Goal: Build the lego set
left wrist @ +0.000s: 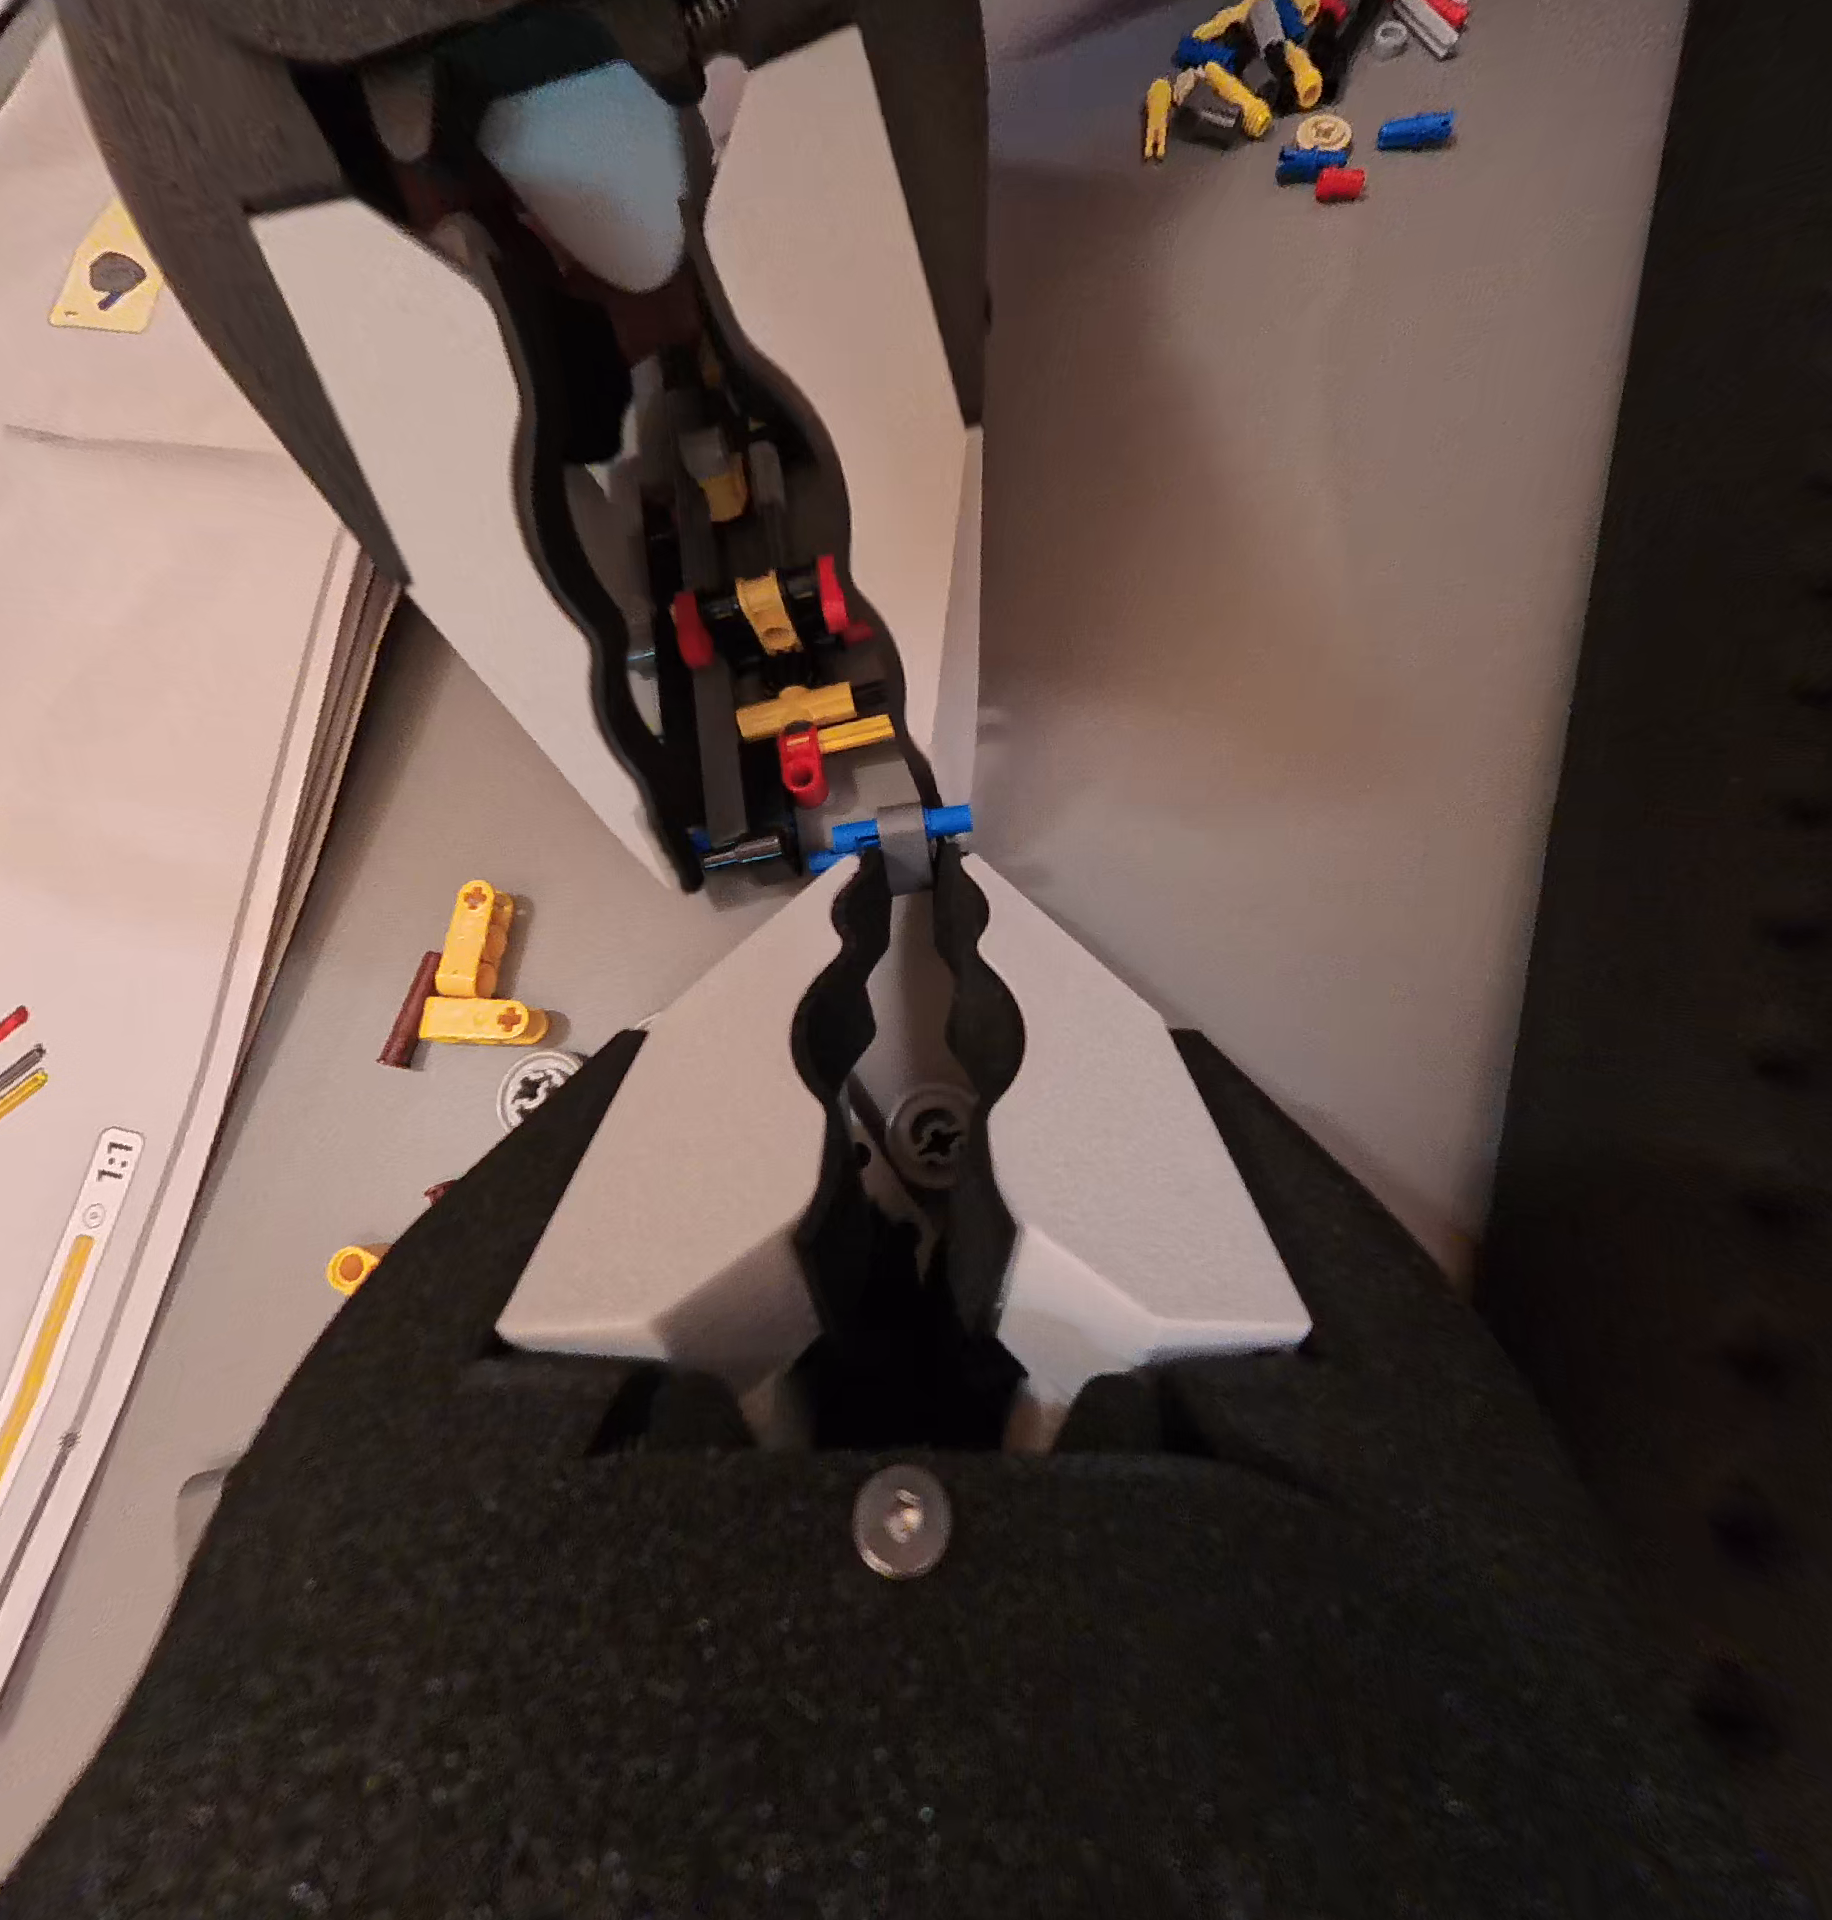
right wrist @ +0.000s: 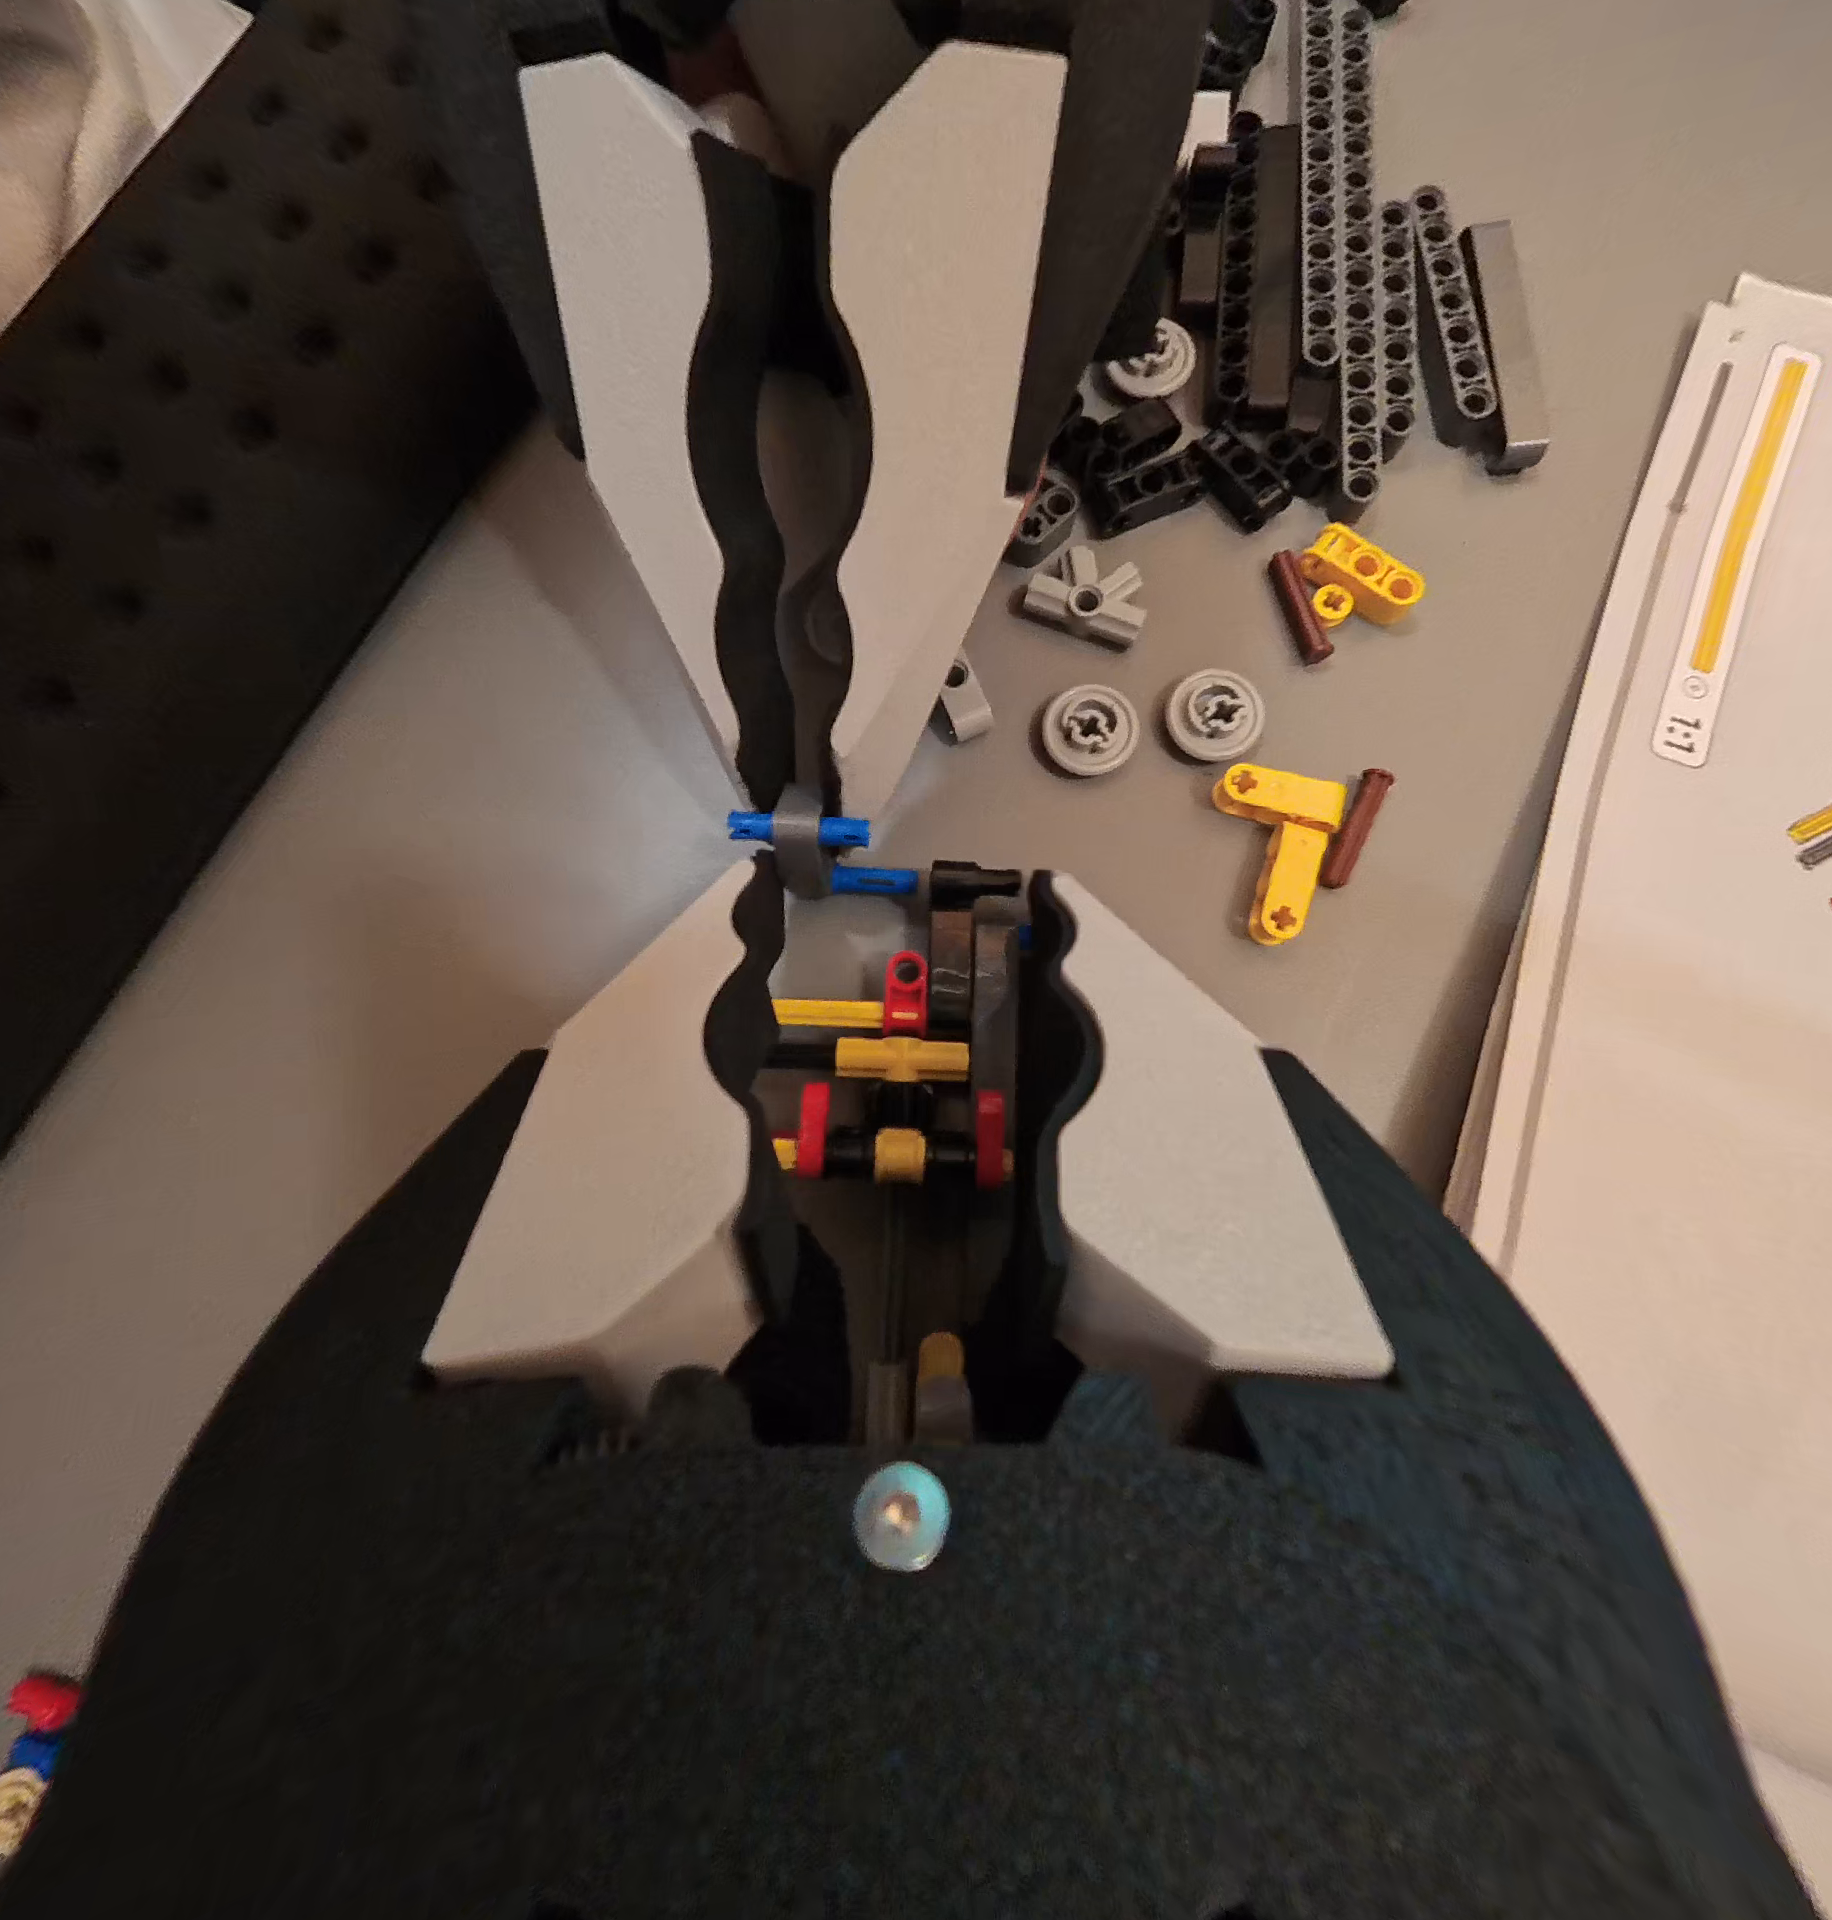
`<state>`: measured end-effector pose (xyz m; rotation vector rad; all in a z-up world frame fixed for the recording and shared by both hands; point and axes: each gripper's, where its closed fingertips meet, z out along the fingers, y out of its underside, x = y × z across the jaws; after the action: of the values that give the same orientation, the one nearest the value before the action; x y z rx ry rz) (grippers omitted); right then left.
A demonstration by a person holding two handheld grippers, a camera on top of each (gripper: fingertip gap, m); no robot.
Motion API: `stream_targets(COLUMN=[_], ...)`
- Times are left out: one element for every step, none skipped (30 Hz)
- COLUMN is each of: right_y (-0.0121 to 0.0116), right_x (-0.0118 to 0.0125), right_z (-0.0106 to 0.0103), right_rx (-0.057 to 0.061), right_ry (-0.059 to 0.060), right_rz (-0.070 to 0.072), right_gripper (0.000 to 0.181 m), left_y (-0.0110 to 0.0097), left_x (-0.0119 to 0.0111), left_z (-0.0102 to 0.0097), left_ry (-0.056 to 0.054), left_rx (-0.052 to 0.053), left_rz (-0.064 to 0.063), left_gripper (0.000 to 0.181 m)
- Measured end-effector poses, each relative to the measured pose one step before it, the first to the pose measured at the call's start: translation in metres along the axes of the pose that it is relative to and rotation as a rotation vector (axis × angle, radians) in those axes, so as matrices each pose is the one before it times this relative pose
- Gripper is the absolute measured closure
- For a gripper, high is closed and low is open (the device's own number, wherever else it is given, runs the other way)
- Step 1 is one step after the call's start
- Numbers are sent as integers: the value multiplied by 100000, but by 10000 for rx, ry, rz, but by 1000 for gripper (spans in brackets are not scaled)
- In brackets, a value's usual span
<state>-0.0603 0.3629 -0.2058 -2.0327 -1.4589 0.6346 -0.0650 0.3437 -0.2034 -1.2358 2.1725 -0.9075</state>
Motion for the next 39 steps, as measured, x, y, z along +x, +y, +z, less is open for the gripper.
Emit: stream_targets(right_y=[-145, -181, 23, 166, 84, -12, -28, 64, 149, 57, 35, 7, -14, 14, 17, 32, -1, 20, 14, 1, -37, -109, -104, -76, -36, -46, 10, 0, 8, 23, -2, -1, -1, -4, -3, -4, -4, -1, -14], right_x=[12, 28, 191, 105, 60, -132, -198, 79, -17, -102, 0, 97, -6, 18, -16, -98, -169, -114, 0, -103, -107, -107, -69, -97, -25, 55, 40, 45, 87, 89, 23, 3, 7, -8, 0, 13, 7, 8, -9], right_z=[-198, -262, -305, -291, -233, -126, 31, 142, 202, 201, 165, 101, -6, -48, -6, -19, -20, -6, 7, 35, 31, 37, 67, 62, 50, 7, 4, 25, 20, 16, 3, -1, -8, -3, -6, 11, 12, 0, 14], right_rx=[38, 78, -46, -119, -66, 32, 34, -39, -102, -70, -68, -57, -26, -50, -30, -27, 4, 18, 19, 34, 50, 106, 110, 95, 50, 31, -22, -38, -42, -34, 4, 26, 36, 38, 17, 12, 9, 3, 21], right_ry=[50, 35, 107, 10, -21, -120, -131, 65, 21, -18, 51, 122, 32, 18, 24, -6, -64, -20, 41, -42, -78, -86, -77, -97, -57, 16, 23, 45, 72, 90, 42, -11, -20, -1, 8, 23, 10, 5, -4], right_rz=[12, 36, 114, 151, 148, 80, 28, -3, -41, -61, -82, -112, -88, -116, -124, -130, -163, -155, -97, 16, 67, 76, 96, 84, 64, 14, -22, -18, -40, -84, -66, -10, 19, -12, -17, -15, -3, -16, -6], right_gripper=[134, 134, 132, 132, 135, 140, 142, 142, 141, 142, 144, 145, 146, 146, 147, 147, 149, 148, 148, 147, 145, 143, 141, 140, 140, 141, 143, 144, 147, 149, 150, 150, 150, 150, 150, 150, 150, 150, 150], left_y=[17, 33, -21, -25, 1, -29, -13, 10, 20, 117, 180, 100, 21, -6, -12, -27, -59, -108, -73, -57, -66, -65, -65, 4, 62, 117, 131, 105, 41, 4, -3, 6, 9, 13, 23, 39, 27, 13, 33], left_x=[16, 10, -29, -26, -11, -59, -32, -22, -46, 20, -6, -22, -6, -11, -4, 32, 6, -46, -24, 3, 5, -16, -27, 5, 30, 43, 54, 42, 43, 36, 8, 9, -2, 9, -4, -1, 0, -26, -36], left_z=[5, 22, -5, -19, -24, -31, -21, -20, -15, 18, 58, 40, 3, -4, -3, -18, -29, -54, -52, -56, -43, -18, -14, 17, 50, 72, 95, 82, 38, 0, -10, -5, 1, -4, -16, -32, -32, -41, -22], left_ry=[5, -1, -30, -13, 6, -22, 4, 16, 2, 30, 7, -13, 5, 12, 6, 17, 3, -13, 22, 53, 57, 41, 16, 28, 34, 20, 11, 9, 14, 29, 22, -9, -46, -73, -77, -62, -39, -44, -19], left_rx=[-12, -20, 12, 20, 13, 26, 15, 2, 0, -65, -92, -56, -11, 2, 5, 19, 40, 70, 61, 46, 41, 44, 36, -4, -48, -78, -92, -78, -31, -5, 1, -3, -1, -6, -8, -7, -2, 13, 5], left_rz=[13, 17, 18, -2, -9, -13, -25, -32, -25, -2, 7, 10, 1, -25, -14, 18, 9, -30, -47, -61, -57, -49, -45, -27, -7, 10, 20, 28, 30, -12, -43, -13, 45, 73, 76, 40, 2, -23, -16], left_gripper=[174, 174, 174, 175, 175, 174, 174, 175, 175, 174, 174, 174, 174, 174, 174, 174, 175, 175, 175, 175, 175, 175, 174, 174, 175, 174, 174, 174, 174, 174, 174, 174, 174, 174, 174, 174, 174, 174, 174])
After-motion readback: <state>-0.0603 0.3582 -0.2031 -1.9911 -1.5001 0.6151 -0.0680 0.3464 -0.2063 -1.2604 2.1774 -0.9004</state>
